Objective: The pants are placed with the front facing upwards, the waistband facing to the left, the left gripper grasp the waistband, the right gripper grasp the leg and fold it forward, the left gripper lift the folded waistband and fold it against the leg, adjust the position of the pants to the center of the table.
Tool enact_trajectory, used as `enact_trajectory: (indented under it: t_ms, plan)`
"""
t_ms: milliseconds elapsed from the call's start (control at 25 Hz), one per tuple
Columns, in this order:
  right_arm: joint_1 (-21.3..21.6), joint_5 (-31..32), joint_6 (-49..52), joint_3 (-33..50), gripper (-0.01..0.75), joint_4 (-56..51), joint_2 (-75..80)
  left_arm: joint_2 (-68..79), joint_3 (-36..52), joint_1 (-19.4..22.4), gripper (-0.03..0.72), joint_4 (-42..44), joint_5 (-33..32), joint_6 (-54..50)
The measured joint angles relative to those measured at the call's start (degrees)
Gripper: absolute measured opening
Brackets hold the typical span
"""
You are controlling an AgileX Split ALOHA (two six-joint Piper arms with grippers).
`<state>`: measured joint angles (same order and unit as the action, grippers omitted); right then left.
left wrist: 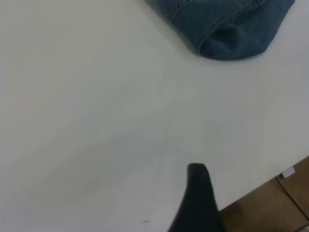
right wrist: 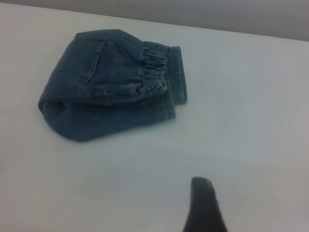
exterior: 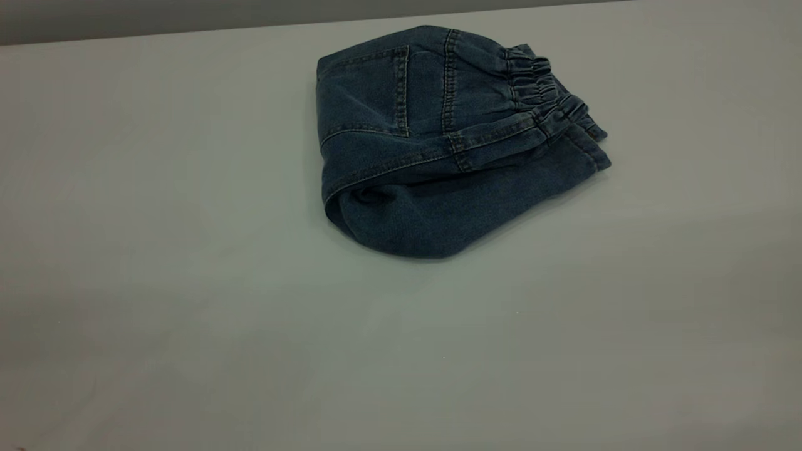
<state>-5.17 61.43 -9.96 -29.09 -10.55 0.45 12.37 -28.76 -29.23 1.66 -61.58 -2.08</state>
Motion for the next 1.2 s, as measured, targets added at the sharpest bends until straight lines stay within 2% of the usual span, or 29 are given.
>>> enact_trajectory:
  t_ms: [520, 640, 800, 1040, 1200]
  plan:
    - [0.00, 0.00, 0.00, 0.00, 0.411, 0.00, 0.00, 0.00, -0.11, 0.00, 0.494, -0.05, -0.16, 0.03]
    - [0.00, 0.00, 0.00, 0.00, 0.411, 0.00, 0.00, 0.00, -0.11, 1.86, 0.494, -0.20, -0.20, 0.37]
    - [0.00, 0.00, 0.00, 0.00, 0.411, 0.00, 0.00, 0.00, -0.11, 8.91, 0.494, -0.20, -0.22, 0.44]
    - [-0.70, 0.00, 0.00, 0.00, 0.411, 0.00, -0.35, -0.65, -0.11, 23.61, 0.494, -0.20, -0.22, 0.32]
    - [-0.92, 0.01, 0.00, 0.00, 0.411, -0.13, -0.45, -4.24, -0.11, 28.84, 0.494, -0.20, -0.22, 0.32]
